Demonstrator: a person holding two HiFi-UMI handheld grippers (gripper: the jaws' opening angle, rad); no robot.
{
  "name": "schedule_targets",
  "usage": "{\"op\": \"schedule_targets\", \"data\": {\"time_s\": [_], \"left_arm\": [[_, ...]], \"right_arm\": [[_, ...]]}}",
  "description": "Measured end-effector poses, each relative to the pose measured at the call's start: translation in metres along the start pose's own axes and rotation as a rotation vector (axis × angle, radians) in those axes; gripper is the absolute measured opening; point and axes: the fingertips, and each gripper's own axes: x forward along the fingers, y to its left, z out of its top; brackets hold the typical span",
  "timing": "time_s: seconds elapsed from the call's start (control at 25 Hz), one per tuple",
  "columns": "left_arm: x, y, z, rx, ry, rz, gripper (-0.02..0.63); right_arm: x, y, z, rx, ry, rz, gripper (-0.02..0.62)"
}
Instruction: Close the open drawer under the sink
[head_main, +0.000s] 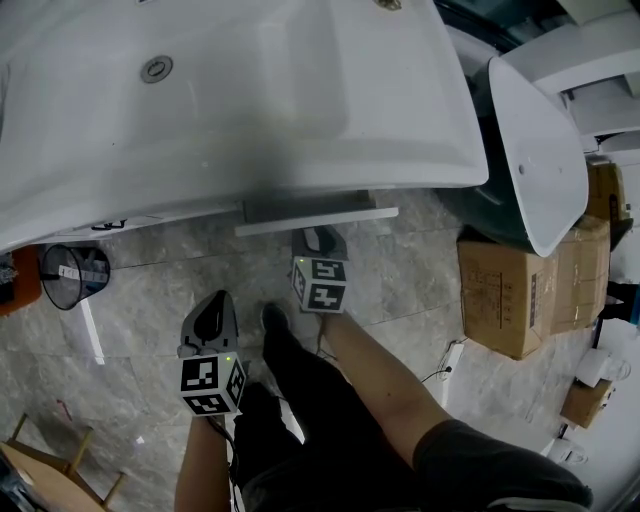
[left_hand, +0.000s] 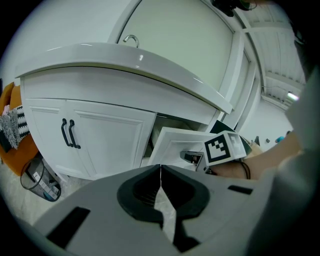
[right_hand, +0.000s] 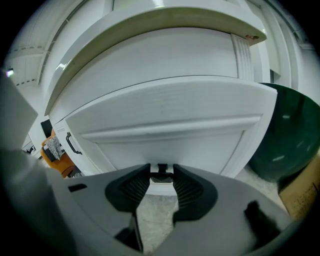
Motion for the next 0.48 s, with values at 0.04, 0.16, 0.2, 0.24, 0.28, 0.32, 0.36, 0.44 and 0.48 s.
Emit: {"op": "schedule_targets", "data": {"time_s": [0.04, 0.16, 0.2, 0.24, 0.28, 0.32, 0.36, 0.44, 0.48], "left_arm": [[0.001, 0.0, 0.002, 0.0, -0.003, 0.001, 0.015], [0.003, 0.002, 0.007, 0.001, -0.01, 0.005, 0.015], [0.003, 0.002, 0.009, 0.001, -0.013, 0.006, 0.015], [0.004, 0.003, 0.012, 0.001, -0.016, 0.007, 0.015], [0.004, 0.003, 0.015, 0.0, -0.02, 0.008, 0.015], [0.005, 0.004, 0.018, -0.002, -0.025, 0.008, 0.015], [0.006, 0.005, 0.021, -0.003, -0.03, 0.009, 0.015], [0.008, 0.007, 0.026, -0.003, -0.039, 0.012, 0.015], [0.009, 0.008, 0.028, -0.002, -0.041, 0.014, 0.015]], "right_arm": [[0.003, 0.0, 0.003, -0.001, -0.002, 0.001, 0.15], [0.009, -0.001, 0.01, -0.005, -0.008, -0.001, 0.151], [0.011, -0.001, 0.011, -0.006, -0.009, -0.003, 0.15], [0.013, -0.001, 0.013, -0.006, -0.009, -0.004, 0.151], [0.015, -0.002, 0.015, -0.006, -0.008, -0.005, 0.15], [0.017, -0.002, 0.017, -0.005, -0.008, -0.006, 0.15], [0.02, -0.002, 0.02, -0.004, -0.01, -0.006, 0.152], [0.025, -0.003, 0.026, -0.003, -0.013, -0.006, 0.152], [0.027, -0.003, 0.029, -0.003, -0.014, -0.005, 0.15]]}}
